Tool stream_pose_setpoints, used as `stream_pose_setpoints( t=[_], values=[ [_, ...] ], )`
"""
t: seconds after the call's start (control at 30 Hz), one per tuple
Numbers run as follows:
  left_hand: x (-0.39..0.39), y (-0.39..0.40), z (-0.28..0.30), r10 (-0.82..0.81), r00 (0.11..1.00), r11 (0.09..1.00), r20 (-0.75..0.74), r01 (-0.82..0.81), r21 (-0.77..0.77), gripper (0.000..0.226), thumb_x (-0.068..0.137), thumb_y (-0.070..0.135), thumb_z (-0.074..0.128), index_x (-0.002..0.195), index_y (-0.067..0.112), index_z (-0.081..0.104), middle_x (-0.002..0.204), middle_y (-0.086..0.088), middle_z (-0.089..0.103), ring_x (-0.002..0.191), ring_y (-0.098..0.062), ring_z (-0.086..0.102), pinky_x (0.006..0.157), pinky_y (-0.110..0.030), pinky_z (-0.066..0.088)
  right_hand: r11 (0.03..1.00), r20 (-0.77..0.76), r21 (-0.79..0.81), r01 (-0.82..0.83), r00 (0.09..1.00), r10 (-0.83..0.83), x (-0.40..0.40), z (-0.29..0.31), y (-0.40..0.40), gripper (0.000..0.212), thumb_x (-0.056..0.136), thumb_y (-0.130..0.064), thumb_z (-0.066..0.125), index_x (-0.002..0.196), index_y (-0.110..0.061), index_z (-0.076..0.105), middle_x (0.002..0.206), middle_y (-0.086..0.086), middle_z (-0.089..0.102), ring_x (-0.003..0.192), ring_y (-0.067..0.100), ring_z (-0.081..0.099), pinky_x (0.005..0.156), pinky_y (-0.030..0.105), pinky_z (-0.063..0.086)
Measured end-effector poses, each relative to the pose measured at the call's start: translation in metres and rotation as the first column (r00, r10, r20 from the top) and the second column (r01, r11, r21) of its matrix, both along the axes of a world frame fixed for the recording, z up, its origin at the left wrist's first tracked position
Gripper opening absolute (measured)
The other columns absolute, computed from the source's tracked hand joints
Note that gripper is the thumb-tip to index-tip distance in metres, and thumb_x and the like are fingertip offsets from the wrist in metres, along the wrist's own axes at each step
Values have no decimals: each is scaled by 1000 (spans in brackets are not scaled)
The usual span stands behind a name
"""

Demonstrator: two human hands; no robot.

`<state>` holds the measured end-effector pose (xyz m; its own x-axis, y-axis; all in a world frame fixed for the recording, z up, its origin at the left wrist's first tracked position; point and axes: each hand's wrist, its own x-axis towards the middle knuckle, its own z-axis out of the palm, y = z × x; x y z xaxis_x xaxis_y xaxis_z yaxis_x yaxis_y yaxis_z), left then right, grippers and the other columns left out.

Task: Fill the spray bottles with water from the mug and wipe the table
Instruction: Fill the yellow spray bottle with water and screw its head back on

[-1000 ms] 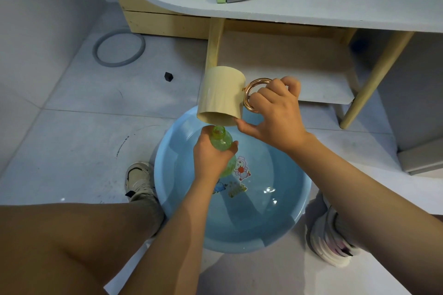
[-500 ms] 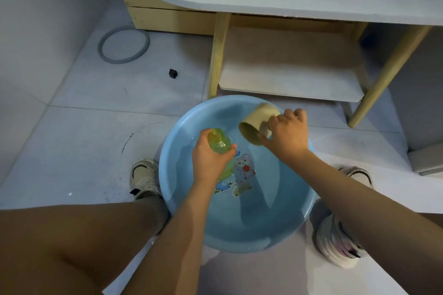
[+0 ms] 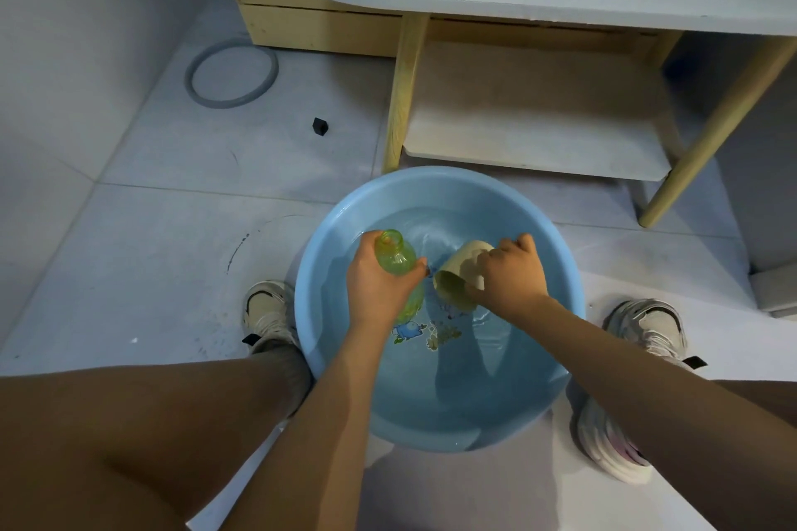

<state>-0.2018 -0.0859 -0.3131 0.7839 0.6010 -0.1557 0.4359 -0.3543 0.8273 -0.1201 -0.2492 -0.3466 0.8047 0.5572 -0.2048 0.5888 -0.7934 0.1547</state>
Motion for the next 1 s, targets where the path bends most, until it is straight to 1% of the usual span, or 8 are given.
stream_pose_setpoints(
  t=[0.17, 0.3, 0.43, 0.53, 0.63, 0.7, 0.8, 1.0],
  values=[
    [1, -2, 1, 4, 1000, 1000, 17, -4, -10, 54, 66, 30, 84, 109, 15, 55, 95, 6, 58, 87, -13, 54, 75, -22, 41, 939, -119, 177, 296, 953, -278, 17, 16, -2, 40, 82, -57, 46, 74, -22, 63, 70, -5, 62, 85, 19, 55, 89, 35, 26],
    [1, -4, 1, 7, 1000, 1000, 16, -7, -3, 54, 65, 29, 84, 109, 15, 55, 95, 6, 59, 86, -12, 54, 73, -21, 39, 825, -354, 238, 512, 837, -417, 33, 25, -9, 45, 84, -56, 50, 58, -20, 42, 57, -4, 46, 74, 21, 51, 91, 37, 26],
    [0, -3, -1, 13, 1000, 1000, 10, -13, 5, 54, 67, 30, 83, 110, 16, 54, 97, 7, 59, 85, -10, 52, 71, -17, 35, 648, -592, 354, 674, 698, -403, 45, 36, -16, 44, 83, -52, 57, 63, -13, 51, 63, 2, 49, 71, 22, 49, 78, 36, 37],
    [0, -4, 0, 5, 1000, 1000, 3, -5, -5, 54, 67, 29, 83, 110, 16, 54, 96, 7, 58, 86, -11, 52, 73, -19, 36, 531, -665, 466, 708, 676, -318, 50, 51, -17, 38, 81, -45, 65, 67, -11, 53, 65, 5, 46, 64, 20, 43, 63, 31, 32],
    [1, -7, 1, -9, 1000, 1000, 5, 9, -17, 52, 67, 27, 83, 109, 16, 54, 95, 7, 58, 85, -10, 52, 73, -18, 37, 548, -593, 546, 634, 754, -283, 51, 70, -14, 43, 81, -44, 66, 59, -16, 42, 57, 0, 36, 57, 17, 35, 57, 31, 26],
    [3, -10, 1, -7, 1000, 1000, 19, 7, -19, 50, 67, 27, 83, 107, 16, 55, 94, 7, 58, 86, -12, 54, 73, -18, 38, 586, -474, 609, 534, 838, -270, 50, 83, -9, 48, 80, -46, 66, 55, -17, 37, 54, -2, 36, 57, 16, 37, 65, 32, 27],
    [5, -13, 1, -11, 1000, 1000, 29, 12, -16, 49, 66, 27, 83, 105, 17, 54, 94, 7, 58, 84, -11, 53, 73, -18, 38, 592, -308, 708, 385, 923, -231, 45, 93, -1, 47, 75, -53, 67, 58, -14, 47, 56, 1, 45, 65, 20, 42, 75, 30, 22],
    [10, -16, 2, -35, 999, 999, 20, 35, -9, 51, 66, 31, 82, 106, 18, 54, 98, 4, 62, 85, -13, 56, 72, -21, 40, 631, -1, 770, 100, 988, -155, 38, 99, 11, 54, 67, -67, 46, 58, -14, 49, 51, -8, 42, 66, 17, 41, 72, 27, 14]
  ],
)
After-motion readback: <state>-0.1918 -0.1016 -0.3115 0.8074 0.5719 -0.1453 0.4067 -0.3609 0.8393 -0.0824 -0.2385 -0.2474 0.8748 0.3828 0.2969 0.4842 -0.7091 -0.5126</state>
